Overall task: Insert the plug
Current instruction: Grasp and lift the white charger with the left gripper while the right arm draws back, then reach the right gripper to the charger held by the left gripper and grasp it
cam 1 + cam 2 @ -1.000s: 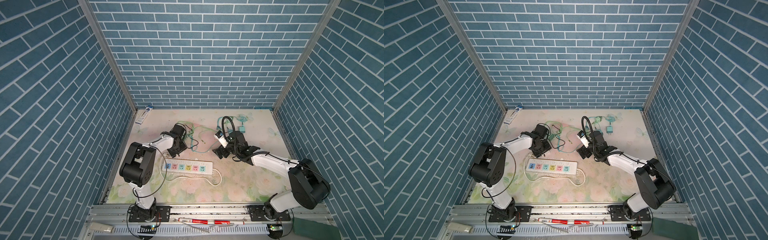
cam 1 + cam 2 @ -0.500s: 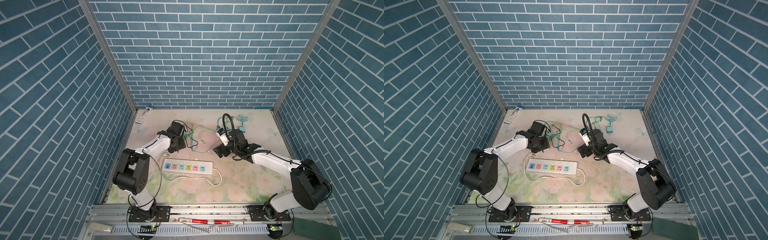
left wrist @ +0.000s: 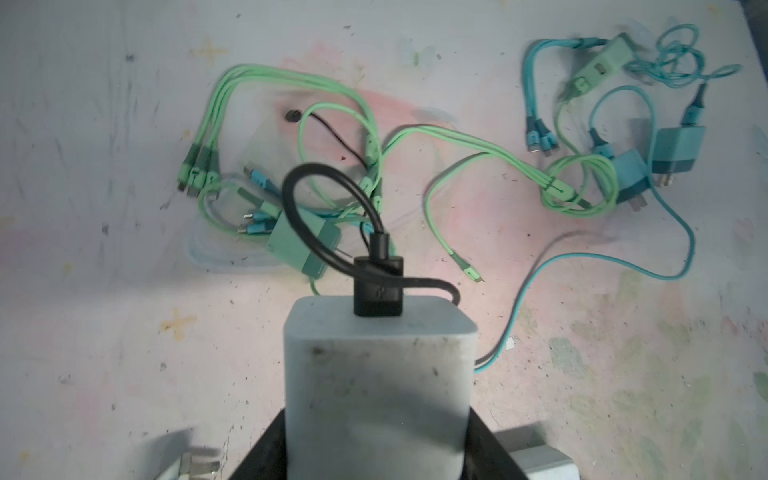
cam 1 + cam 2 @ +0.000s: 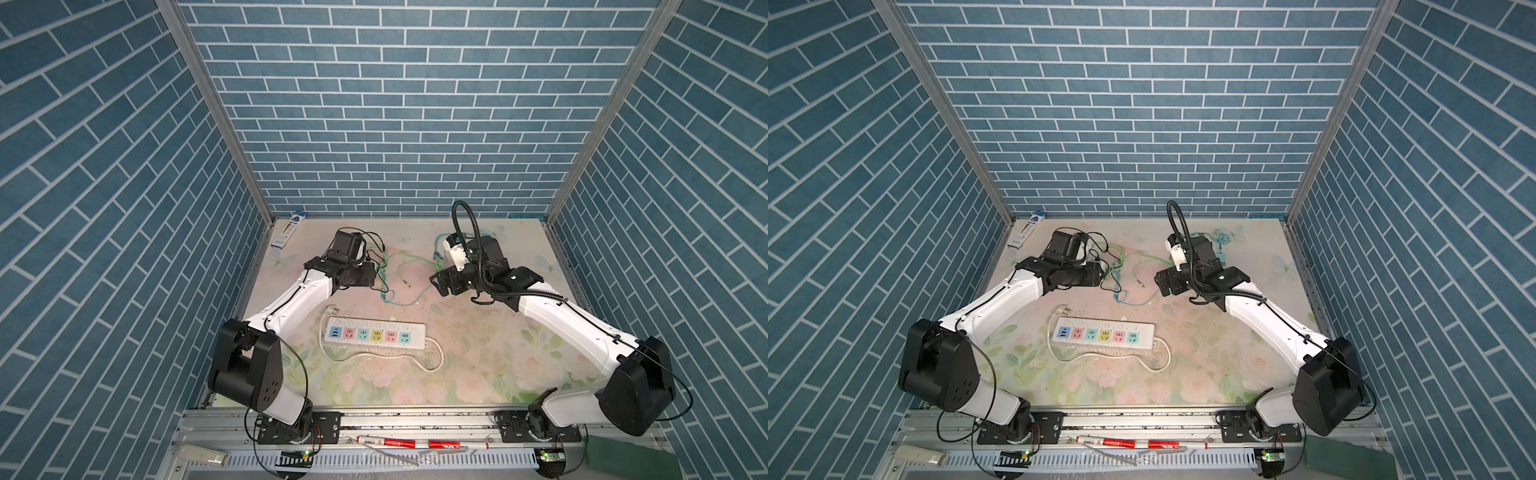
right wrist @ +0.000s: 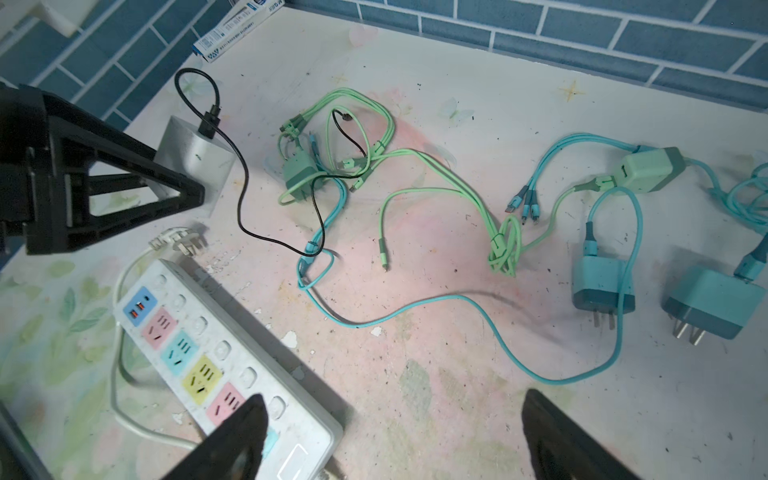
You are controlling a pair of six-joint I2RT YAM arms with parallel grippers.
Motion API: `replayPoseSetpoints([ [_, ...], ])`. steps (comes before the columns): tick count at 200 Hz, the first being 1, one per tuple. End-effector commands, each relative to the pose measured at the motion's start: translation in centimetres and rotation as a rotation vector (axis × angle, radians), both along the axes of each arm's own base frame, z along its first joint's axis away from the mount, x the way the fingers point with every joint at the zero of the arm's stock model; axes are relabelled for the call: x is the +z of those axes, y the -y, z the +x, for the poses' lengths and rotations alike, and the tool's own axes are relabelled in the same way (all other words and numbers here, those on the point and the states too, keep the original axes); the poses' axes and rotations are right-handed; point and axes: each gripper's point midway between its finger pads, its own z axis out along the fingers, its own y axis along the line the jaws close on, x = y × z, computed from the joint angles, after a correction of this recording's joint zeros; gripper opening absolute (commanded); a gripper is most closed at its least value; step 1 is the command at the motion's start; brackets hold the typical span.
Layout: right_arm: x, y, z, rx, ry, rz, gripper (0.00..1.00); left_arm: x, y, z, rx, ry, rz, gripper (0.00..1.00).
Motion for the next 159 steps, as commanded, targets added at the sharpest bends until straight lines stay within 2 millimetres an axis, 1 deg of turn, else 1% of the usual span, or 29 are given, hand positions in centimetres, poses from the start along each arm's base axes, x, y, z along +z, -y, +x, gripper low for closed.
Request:
replayPoseSetpoints([
  [1, 2.0, 0.1, -0.9, -0.014, -0.067, 0.057, 0.95, 5.5, 2.6, 1.3, -0.149, 0.210, -0.041, 0.41],
  [20, 2.9, 0.2, -0.6, -0.010, -0.075, 0.085, 0.94, 6.9, 4.1, 1.4, -0.208, 0.268, -0.060, 0.40],
  [33, 3.6, 0.1, -0.2, -0.007, -0.078, 0.116, 0.94, 7.5, 5.1, 1.3, -0.250, 0.306, -0.058, 0.40],
  [59, 5.3, -0.6, 0.4, 0.036, -0.091, 0.202, 0.94, 7.9, 6.8, 1.2, -0.316, 0.380, -0.046, 0.40],
  [79, 6.4, -1.5, 0.5, 0.084, -0.110, 0.258, 0.93, 7.9, 7.5, 1.2, -0.338, 0.452, -0.053, 0.40],
  [110, 6.7, -2.3, 1.3, 0.103, -0.147, 0.301, 0.91, 8.6, 8.5, 0.4, -0.387, 0.586, -0.081, 0.40],
  [127, 7.1, -3.3, 1.2, 0.152, -0.165, 0.355, 0.88, 9.1, 9.1, -0.5, -0.427, 0.652, -0.065, 0.40],
  [140, 7.4, -4.1, 1.1, 0.197, -0.176, 0.395, 0.88, 9.0, 9.2, -0.8, -0.443, 0.676, -0.058, 0.41],
  [159, 7.0, -5.1, 1.0, 0.249, -0.218, 0.412, 0.86, 8.8, 9.3, -1.2, -0.459, 0.680, -0.059, 0.42],
])
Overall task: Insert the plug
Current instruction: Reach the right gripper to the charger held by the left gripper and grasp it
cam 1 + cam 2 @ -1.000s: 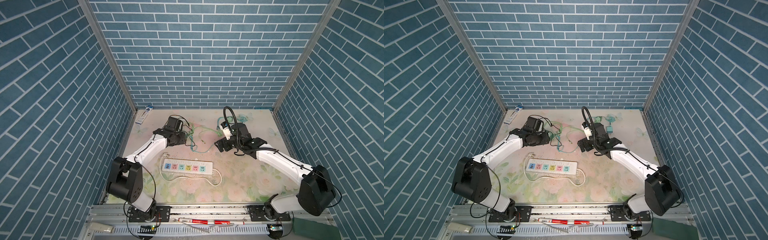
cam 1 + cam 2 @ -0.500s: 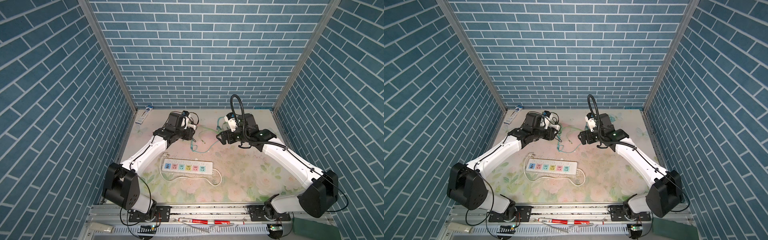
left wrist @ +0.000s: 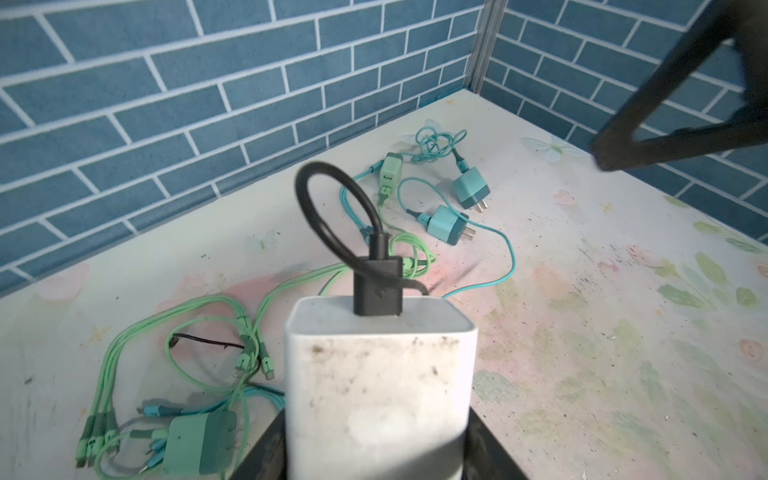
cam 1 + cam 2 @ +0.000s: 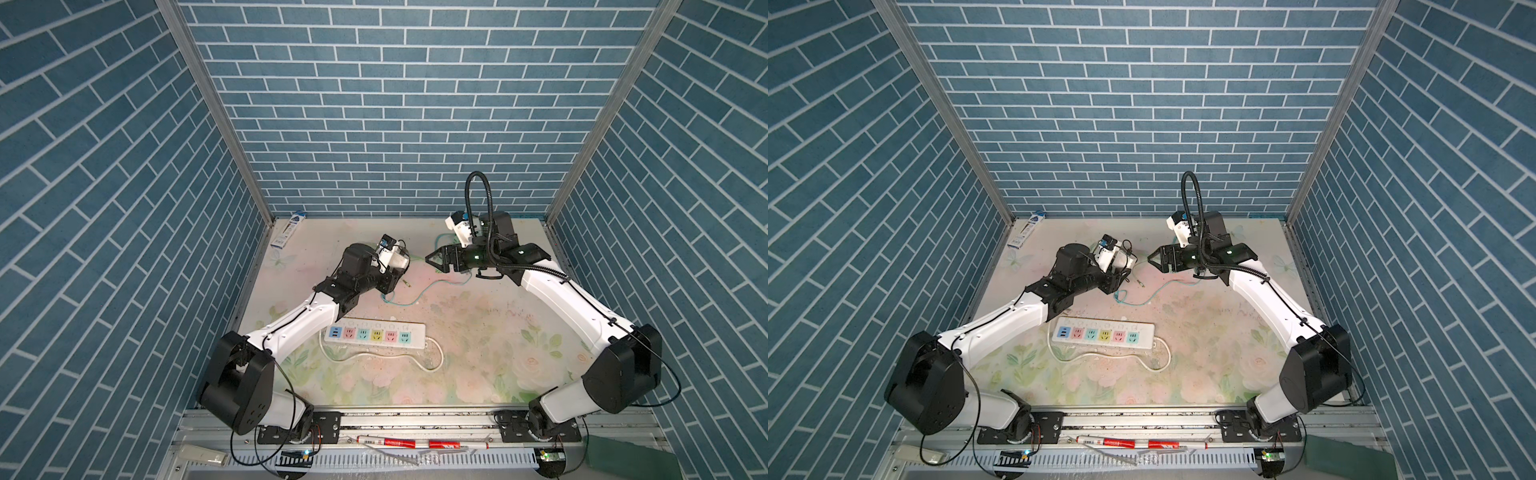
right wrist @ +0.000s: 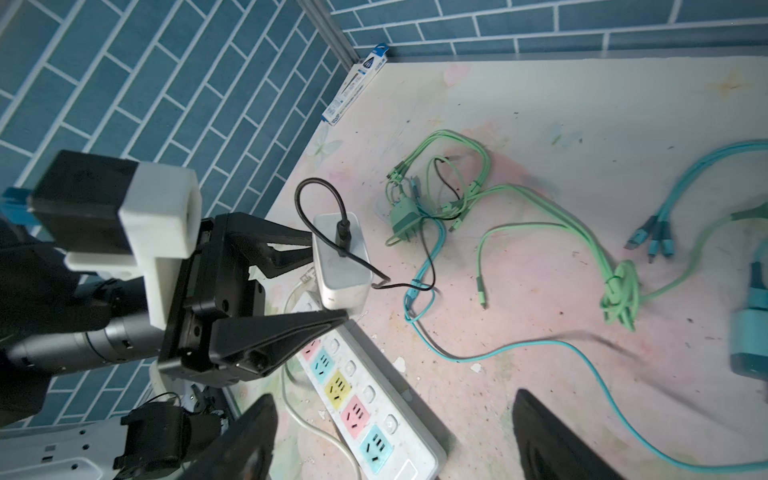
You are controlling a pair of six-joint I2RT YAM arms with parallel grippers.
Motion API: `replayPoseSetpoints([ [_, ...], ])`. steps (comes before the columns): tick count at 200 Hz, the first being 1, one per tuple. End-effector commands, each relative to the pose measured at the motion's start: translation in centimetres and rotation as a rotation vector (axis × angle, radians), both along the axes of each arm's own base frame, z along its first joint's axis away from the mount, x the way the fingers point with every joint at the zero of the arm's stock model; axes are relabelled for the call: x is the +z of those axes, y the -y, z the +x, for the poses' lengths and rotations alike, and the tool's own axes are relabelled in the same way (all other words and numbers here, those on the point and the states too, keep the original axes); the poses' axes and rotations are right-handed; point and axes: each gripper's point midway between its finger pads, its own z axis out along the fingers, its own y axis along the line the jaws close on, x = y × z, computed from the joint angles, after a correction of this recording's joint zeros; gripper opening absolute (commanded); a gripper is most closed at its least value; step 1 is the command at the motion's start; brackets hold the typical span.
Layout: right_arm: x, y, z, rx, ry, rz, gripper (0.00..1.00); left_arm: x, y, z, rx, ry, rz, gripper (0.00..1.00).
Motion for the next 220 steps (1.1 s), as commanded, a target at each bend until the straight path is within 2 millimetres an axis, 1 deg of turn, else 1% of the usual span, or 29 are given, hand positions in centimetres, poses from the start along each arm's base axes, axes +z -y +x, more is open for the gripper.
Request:
replayPoseSetpoints([
  [1, 2.3, -2.0, -0.2, 0.098, -0.022, 0.105, 0.86, 4.1, 0.9, 0.1, -0.049, 0.166, -0.054, 0.42],
  [17, 1.6, -2.5, 0.2, 0.120, -0.055, 0.102, 0.85, 4.1, 1.2, -0.2, -0.067, 0.170, -0.059, 0.42],
  [42, 1.2, -3.0, 0.6, 0.133, -0.062, 0.103, 0.83, 3.8, 1.4, -0.7, -0.086, 0.181, -0.068, 0.42],
  [80, 1.6, -3.2, 0.4, 0.166, -0.032, 0.112, 0.83, 3.3, 1.7, -0.9, -0.105, 0.174, -0.078, 0.42],
  [112, 1.2, -3.5, 0.6, 0.178, -0.034, 0.103, 0.80, 3.3, 2.1, -1.1, -0.123, 0.185, -0.087, 0.42],
  [148, 1.4, -4.4, 0.6, 0.200, -0.002, 0.087, 0.79, 3.1, 2.2, -1.3, -0.132, 0.179, -0.077, 0.42],
  [172, 0.9, -5.1, 0.7, 0.214, -0.006, 0.058, 0.79, 3.1, 2.3, -1.5, -0.136, 0.181, -0.075, 0.42],
  [220, 0.6, -6.4, 0.4, 0.252, 0.005, 0.027, 0.77, 2.9, 2.1, -2.0, -0.147, 0.186, -0.071, 0.42],
])
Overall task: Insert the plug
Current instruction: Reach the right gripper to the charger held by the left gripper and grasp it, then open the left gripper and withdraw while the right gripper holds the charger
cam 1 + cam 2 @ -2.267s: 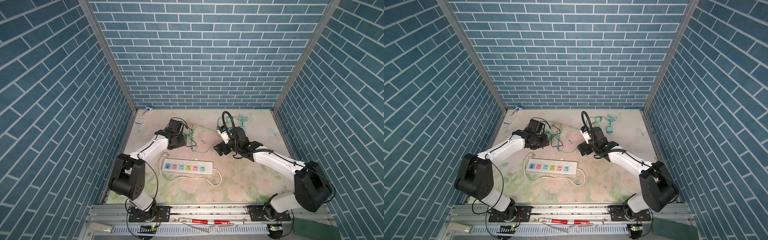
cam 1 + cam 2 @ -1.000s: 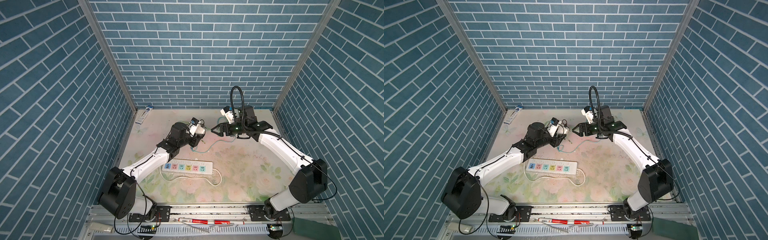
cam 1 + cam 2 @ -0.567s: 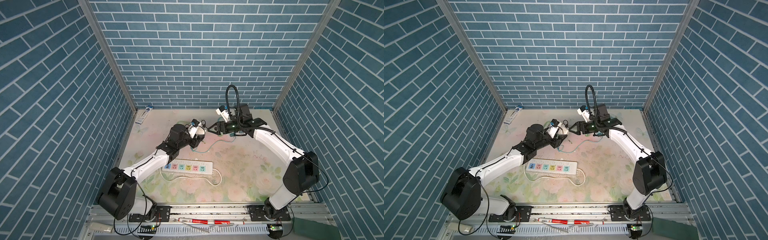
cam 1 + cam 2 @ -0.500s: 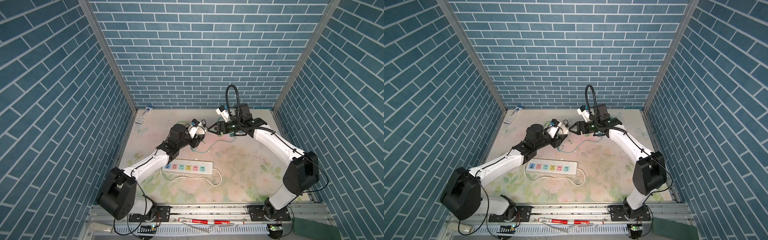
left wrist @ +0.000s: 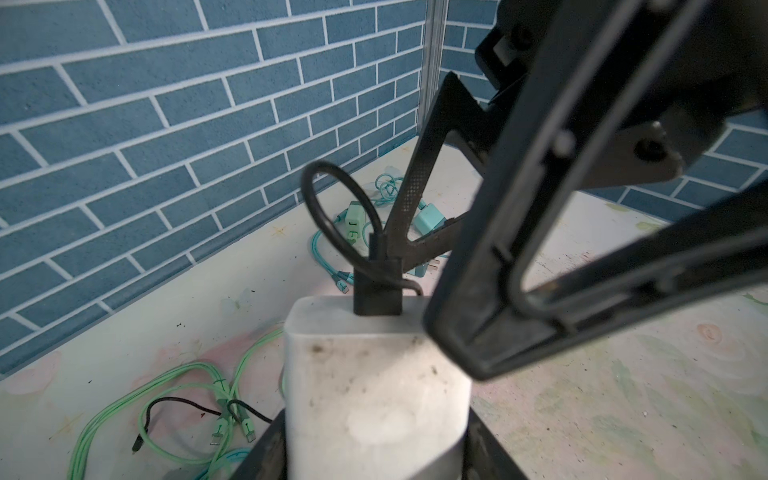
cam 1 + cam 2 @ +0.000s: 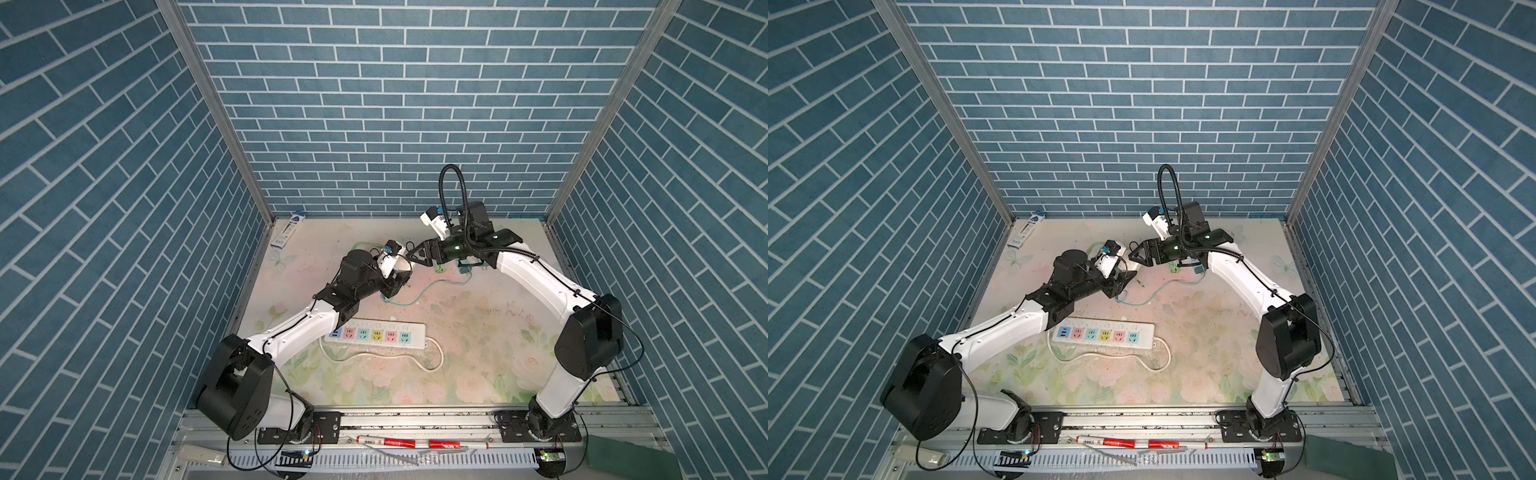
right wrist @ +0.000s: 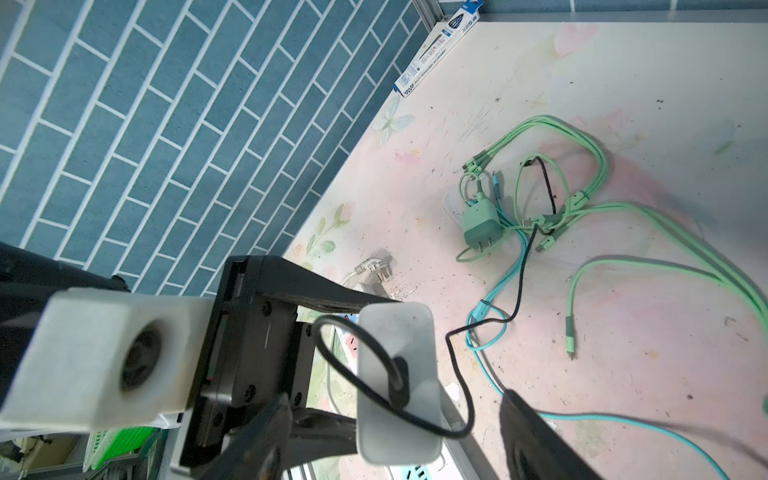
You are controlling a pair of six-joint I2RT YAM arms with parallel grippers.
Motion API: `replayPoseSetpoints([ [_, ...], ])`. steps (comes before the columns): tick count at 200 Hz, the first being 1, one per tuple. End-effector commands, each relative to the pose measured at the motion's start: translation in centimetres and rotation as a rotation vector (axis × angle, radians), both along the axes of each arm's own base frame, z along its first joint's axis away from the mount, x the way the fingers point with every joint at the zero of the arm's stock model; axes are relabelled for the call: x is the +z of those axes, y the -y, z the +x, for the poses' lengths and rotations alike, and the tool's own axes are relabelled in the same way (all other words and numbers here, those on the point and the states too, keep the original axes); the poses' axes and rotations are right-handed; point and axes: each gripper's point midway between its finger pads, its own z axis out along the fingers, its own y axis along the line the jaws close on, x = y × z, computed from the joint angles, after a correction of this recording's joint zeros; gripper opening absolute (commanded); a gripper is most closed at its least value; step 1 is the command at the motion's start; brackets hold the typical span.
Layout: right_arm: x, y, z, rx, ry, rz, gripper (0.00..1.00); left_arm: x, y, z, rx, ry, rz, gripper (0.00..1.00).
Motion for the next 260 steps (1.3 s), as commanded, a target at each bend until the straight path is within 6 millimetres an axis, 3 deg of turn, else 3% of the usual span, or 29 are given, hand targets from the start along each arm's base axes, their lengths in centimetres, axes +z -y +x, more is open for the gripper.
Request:
replayPoseSetpoints([
  [1, 0.8, -0.6, -0.1, 0.036, 0.052, -0.024, 0.77, 1.9, 0.3, -0.6, -0.030, 0.065, -0.031, 0.42],
  [99, -1.1, -1.7, -1.0, 0.097, 0.014, -0.079, 0.72, 2.1, -0.1, -1.1, -0.030, 0.098, -0.029, 0.42],
  [260, -1.1, -2.4, -1.6, 0.142, 0.003, -0.068, 0.56, 1.8, 0.0, -1.4, -0.042, 0.108, -0.020, 0.41],
])
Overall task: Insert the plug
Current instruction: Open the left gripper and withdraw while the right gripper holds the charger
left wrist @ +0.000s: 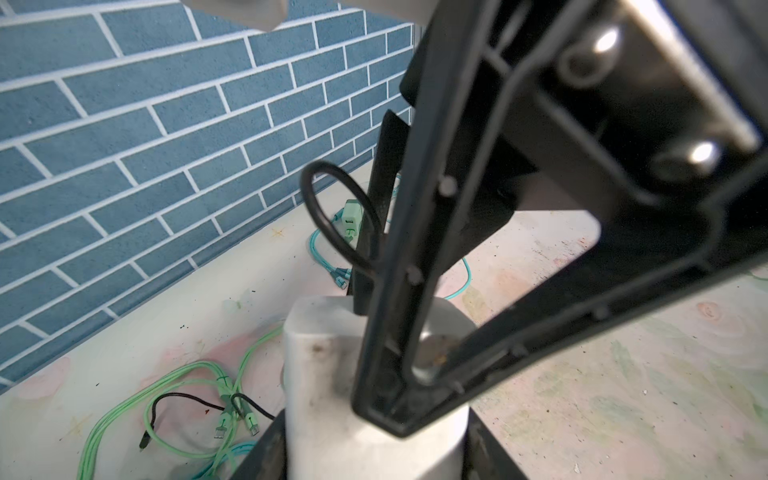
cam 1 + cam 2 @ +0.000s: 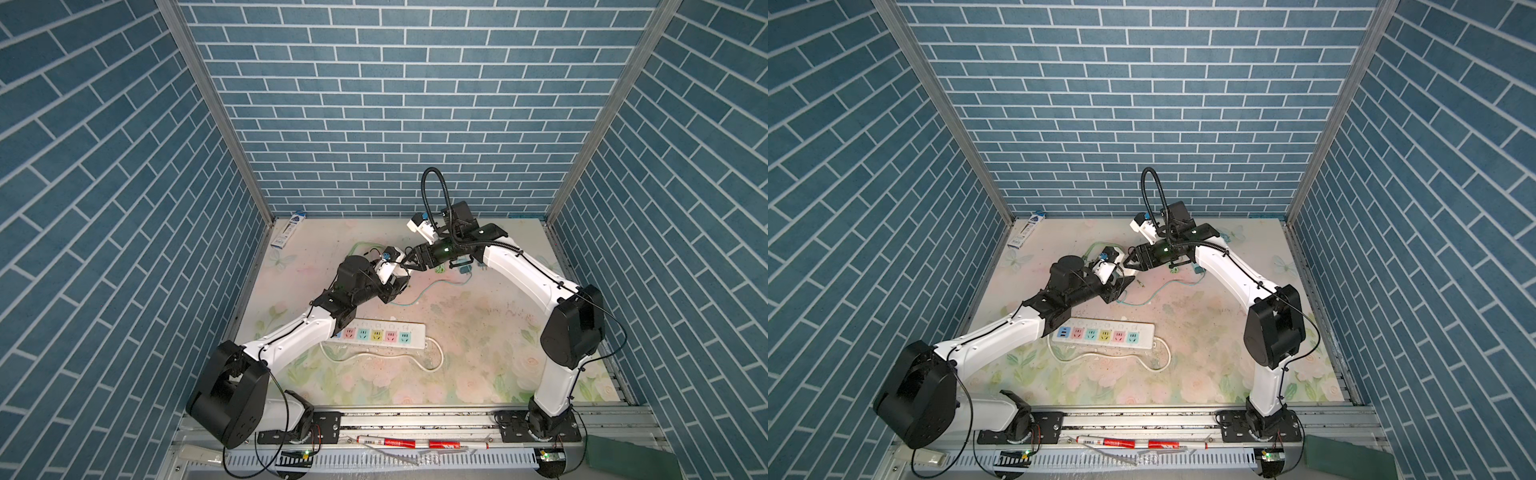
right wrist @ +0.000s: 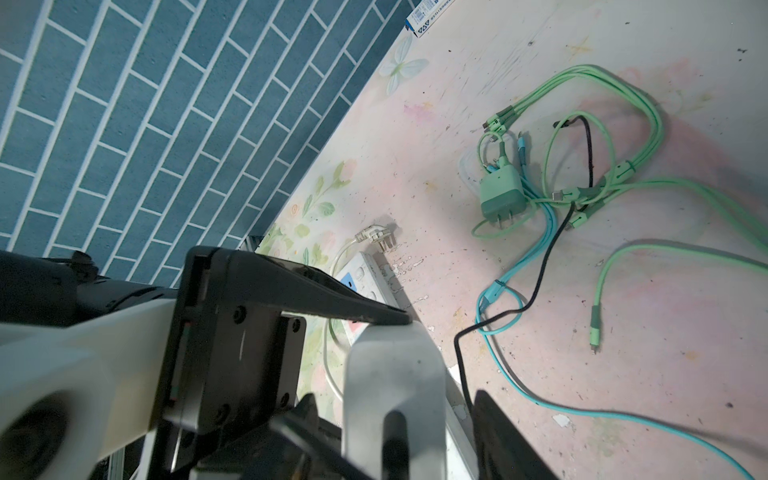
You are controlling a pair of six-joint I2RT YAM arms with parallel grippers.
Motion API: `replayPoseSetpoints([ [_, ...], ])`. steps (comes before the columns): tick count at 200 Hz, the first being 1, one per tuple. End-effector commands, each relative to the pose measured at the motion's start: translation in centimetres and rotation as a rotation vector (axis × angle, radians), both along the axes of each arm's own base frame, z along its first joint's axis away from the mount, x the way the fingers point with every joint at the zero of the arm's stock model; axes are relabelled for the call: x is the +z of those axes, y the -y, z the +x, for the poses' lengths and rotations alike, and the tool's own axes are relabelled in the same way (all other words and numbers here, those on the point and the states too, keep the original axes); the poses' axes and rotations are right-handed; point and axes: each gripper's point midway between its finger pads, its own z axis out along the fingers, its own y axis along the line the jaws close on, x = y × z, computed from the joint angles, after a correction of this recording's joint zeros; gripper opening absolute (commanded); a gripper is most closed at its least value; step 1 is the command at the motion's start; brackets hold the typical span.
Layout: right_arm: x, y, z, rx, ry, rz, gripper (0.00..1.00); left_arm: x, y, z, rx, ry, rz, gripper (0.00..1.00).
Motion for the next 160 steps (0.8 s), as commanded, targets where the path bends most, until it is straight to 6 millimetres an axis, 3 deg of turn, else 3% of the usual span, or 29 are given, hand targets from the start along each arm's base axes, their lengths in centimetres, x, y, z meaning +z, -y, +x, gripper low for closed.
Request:
replayPoseSetpoints([
  [1, 0.8, -0.5, -0.5, 0.044, 0.027, 0.014, 0.56, 2.1, 0.5, -0.3, -0.024, 0.066, -0.033, 0.41],
  [32, 0.7, -0.7, -0.6, 0.054, 0.021, 0.018, 0.50, 2.1, 0.4, -0.4, -0.023, 0.068, -0.030, 0.41],
  [116, 0.6, -0.9, -1.5, 0.087, 0.018, 0.022, 0.49, 2.2, 0.3, -0.3, -0.018, 0.077, -0.028, 0.41],
  [160, 0.6, -0.9, -1.9, 0.099, 0.014, 0.026, 0.42, 2.1, 0.2, -0.3, -0.010, 0.077, -0.023, 0.40],
])
